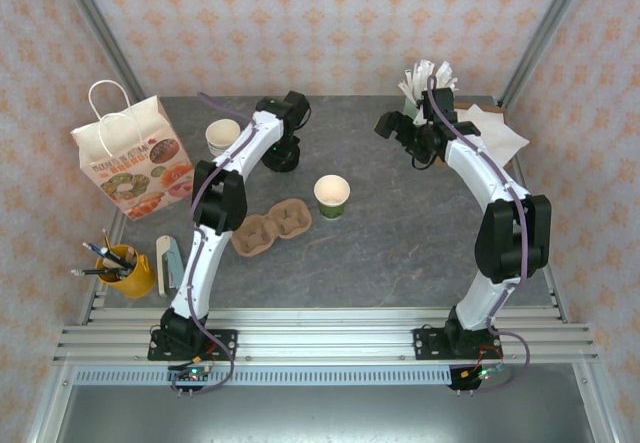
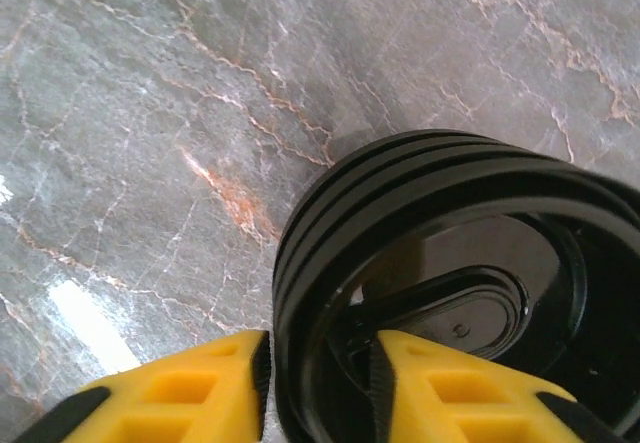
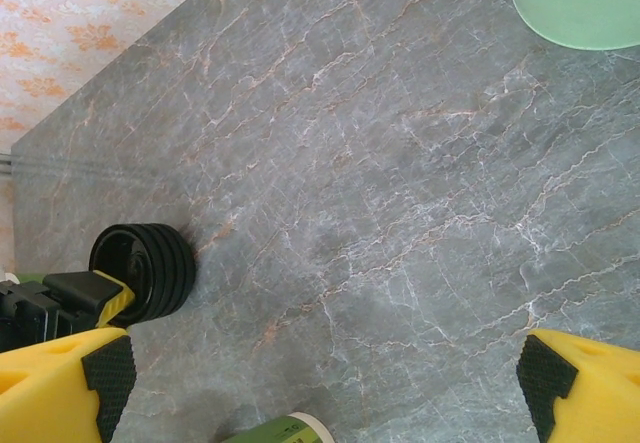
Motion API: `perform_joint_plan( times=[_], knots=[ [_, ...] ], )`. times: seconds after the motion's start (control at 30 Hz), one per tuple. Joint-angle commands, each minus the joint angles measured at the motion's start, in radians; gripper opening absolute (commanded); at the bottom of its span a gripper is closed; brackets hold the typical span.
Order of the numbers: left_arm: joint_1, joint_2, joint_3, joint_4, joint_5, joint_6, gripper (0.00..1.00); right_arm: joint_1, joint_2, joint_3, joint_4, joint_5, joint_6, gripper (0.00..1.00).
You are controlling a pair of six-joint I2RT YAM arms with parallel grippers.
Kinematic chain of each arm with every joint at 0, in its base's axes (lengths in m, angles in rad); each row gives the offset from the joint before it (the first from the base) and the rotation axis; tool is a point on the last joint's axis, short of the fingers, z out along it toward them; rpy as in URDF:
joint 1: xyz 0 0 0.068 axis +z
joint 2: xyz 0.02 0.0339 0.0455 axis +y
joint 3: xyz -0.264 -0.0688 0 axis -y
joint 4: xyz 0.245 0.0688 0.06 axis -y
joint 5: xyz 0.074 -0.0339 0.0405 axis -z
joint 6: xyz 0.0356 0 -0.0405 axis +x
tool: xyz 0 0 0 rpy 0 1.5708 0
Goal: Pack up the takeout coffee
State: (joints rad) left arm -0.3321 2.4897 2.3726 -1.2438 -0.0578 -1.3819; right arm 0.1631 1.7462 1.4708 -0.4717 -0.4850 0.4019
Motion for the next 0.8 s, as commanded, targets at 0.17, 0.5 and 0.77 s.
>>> perform_joint_plan(
  times=[0.17, 0.5, 0.77],
  knots=[
    [0.004, -0.079, -0.052, -0.065, -0.096, 0.046, 0.12, 0.005, -0.001, 0.025, -0.015, 0.026, -0.015, 0.99],
    [-0.012, -0.167, -0.092, -0.023, -0.054, 0.345, 0.00, 0.007, -0.005, 0.006, -0.006, 0.018, -0.014, 0.99],
    [-0.012, -0.248, -0.216, 0.077, 0.013, 0.493, 0.00, 0.030, 0.023, 0.008, 0.034, -0.051, -0.030, 1.00]
  ],
)
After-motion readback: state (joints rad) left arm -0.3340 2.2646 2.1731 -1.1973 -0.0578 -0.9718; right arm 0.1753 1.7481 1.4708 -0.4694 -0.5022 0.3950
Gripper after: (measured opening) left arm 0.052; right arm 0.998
